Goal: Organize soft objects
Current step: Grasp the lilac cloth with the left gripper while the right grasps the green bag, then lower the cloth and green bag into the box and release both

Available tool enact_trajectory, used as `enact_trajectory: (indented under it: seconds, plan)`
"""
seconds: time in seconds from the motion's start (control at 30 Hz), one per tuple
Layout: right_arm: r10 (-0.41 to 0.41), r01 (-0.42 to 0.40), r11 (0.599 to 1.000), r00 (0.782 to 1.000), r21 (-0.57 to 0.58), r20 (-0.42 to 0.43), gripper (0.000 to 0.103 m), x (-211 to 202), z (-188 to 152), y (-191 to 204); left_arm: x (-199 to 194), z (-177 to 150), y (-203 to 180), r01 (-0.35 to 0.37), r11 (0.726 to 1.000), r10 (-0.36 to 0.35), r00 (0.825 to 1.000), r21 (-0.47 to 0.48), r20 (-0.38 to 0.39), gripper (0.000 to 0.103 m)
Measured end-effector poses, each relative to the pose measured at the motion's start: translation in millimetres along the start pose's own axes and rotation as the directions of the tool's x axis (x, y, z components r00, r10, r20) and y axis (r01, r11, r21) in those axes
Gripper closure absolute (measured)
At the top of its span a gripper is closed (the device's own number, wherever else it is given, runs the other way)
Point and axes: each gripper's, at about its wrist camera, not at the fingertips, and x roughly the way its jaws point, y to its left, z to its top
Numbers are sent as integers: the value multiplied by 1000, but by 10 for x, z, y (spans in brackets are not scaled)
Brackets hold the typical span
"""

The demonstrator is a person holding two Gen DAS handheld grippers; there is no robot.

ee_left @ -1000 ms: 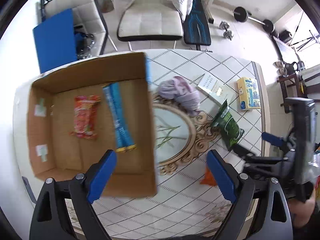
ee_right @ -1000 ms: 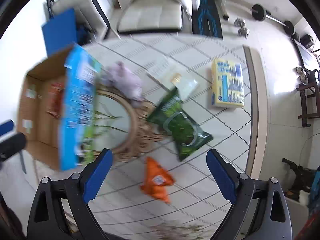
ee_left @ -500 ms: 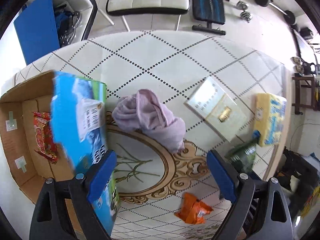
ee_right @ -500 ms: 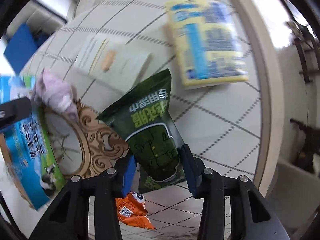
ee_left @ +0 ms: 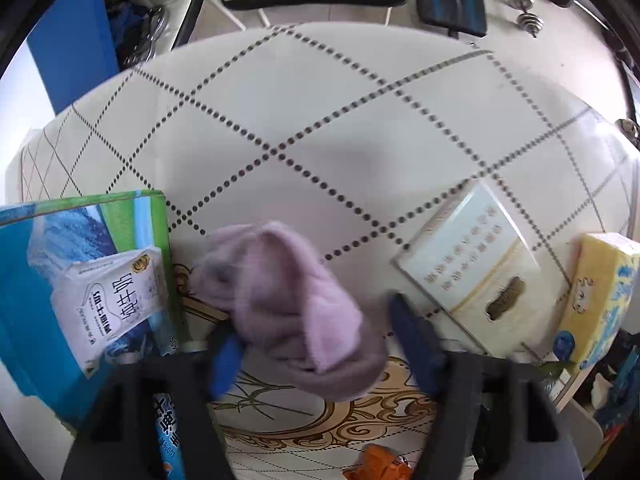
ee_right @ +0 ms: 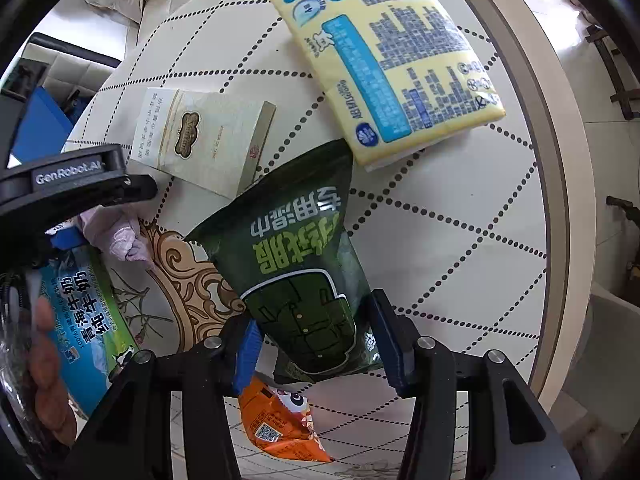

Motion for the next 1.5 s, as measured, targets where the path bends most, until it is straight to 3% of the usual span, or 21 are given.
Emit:
enact_trajectory:
  seconds: [0.17, 0.4, 0.53, 0.73, 0.97, 1.13, 1.27, 1.5]
  plan:
    - [-24, 24, 1000, 1000, -19, 13, 60, 35, -47, 151, -140, -217, -69, -20, 996, 14, 998, 89, 65, 56]
    - [23, -23, 1000, 999, 2, 41, 66, -179, -190, 162, -611, -808, -49, 72, 986, -96, 982, 150, 162, 56]
    - [63, -63, 998, 995, -15, 72, 67, -433, -391, 239, -1022, -1202, 144, 129, 974, -170, 959, 189, 225, 56]
    - [157, -143, 984, 978, -108, 138, 67, -987, -836, 698, -1554, -1571, 815, 182, 962, -239, 923, 205, 301, 56]
    - [247, -199, 938, 958, -282, 146, 67, -1434, -1243, 1749, -1872, -1761, 1832, 166, 976, -209, 904, 142, 374, 56]
    - [248, -193, 918, 961, -346, 122, 67, -1395, -1397, 2514, -1802, -1686, 2567, 114, 991, -133, 915, 72, 380, 56]
    - [190, -151, 921, 979, -360, 75, 67, -1035, -1375, 3098, -1550, -1480, 3008, 55, 998, -65, 935, 38, 348, 56]
    - [79, -81, 942, 997, -326, -18, 67, -305, -1197, 3560, -928, -943, 3446, 14, 999, -20, 972, 29, 235, 56]
